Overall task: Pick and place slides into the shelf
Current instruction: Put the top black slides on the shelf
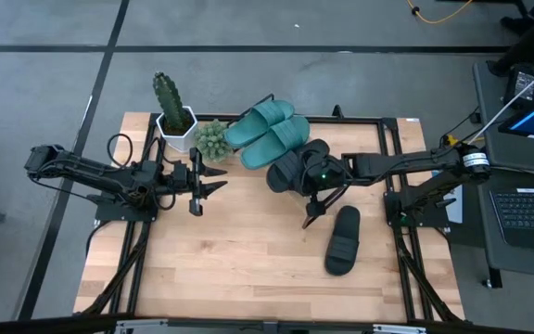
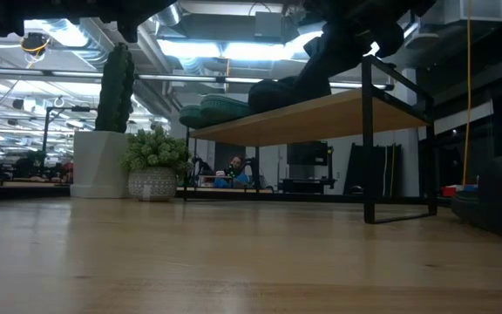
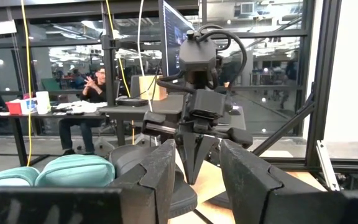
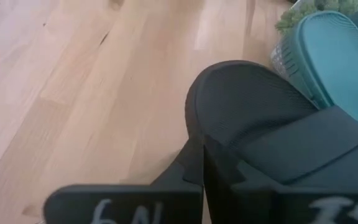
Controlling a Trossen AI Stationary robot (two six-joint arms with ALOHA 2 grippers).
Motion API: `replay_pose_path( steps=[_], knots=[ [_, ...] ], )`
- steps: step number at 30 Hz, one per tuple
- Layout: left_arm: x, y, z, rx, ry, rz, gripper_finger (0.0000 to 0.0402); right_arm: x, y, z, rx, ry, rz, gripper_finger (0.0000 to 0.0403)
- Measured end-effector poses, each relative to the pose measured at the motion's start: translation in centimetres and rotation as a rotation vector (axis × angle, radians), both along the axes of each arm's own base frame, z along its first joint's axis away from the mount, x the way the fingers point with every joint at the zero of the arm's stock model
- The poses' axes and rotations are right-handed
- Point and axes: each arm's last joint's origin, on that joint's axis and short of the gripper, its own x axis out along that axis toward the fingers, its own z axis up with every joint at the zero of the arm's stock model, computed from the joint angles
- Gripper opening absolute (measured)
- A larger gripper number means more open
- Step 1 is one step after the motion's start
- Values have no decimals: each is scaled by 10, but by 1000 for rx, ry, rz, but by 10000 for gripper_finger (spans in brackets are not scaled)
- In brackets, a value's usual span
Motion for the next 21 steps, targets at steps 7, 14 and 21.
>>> replay_pose_path(
  steps=[7, 14, 21],
  knots=[
    [0, 0, 0, 0, 0, 0, 119, 0, -1, 0, -15, 0, -19, 0],
    [0, 0, -1, 0, 11, -1, 119, 0, -2, 0, -40, 0, -52, 0],
    [0, 0, -2, 0, 18, -1, 119, 2, 4, 2, 60, -29, 139, 0]
  ],
)
